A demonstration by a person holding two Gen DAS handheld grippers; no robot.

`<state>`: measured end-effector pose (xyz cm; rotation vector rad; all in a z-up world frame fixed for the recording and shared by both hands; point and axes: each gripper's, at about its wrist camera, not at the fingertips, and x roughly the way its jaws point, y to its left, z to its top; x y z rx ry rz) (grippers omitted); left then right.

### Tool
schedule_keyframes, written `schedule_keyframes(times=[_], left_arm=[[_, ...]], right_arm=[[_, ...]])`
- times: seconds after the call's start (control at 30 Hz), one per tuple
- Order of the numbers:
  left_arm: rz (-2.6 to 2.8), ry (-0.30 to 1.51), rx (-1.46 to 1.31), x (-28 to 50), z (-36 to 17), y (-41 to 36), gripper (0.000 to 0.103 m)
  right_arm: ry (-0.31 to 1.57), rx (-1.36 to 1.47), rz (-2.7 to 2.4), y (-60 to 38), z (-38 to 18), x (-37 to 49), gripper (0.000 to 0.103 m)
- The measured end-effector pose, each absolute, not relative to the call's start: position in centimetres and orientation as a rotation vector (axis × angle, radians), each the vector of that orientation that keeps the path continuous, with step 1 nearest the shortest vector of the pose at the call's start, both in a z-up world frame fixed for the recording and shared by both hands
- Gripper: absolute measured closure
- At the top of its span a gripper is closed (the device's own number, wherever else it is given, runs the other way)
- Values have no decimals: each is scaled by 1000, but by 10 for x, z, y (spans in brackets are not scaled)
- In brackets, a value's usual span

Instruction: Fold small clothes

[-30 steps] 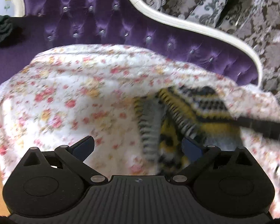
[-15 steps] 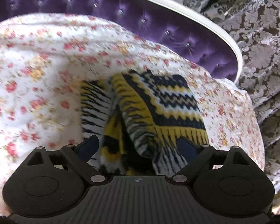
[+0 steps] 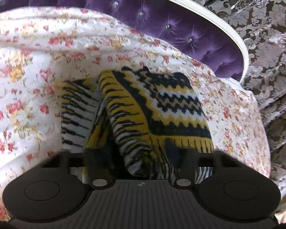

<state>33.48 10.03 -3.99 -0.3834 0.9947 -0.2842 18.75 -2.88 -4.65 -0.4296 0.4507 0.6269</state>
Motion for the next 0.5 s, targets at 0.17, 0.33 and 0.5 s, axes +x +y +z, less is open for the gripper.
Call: schedule_keyframes(times=[0.17, 0.33, 0.5], left_arm=[[-304, 895, -370, 329, -15, 105, 82], [-296, 877, -326, 324, -6, 123, 82], [-220, 992, -353, 331, -52, 138, 73]], right_arm=[[461, -320, 580, -42, -36, 192, 89], [429, -256, 608, -36, -13, 189, 89], [585, -292, 679, -4, -42, 205, 82]])
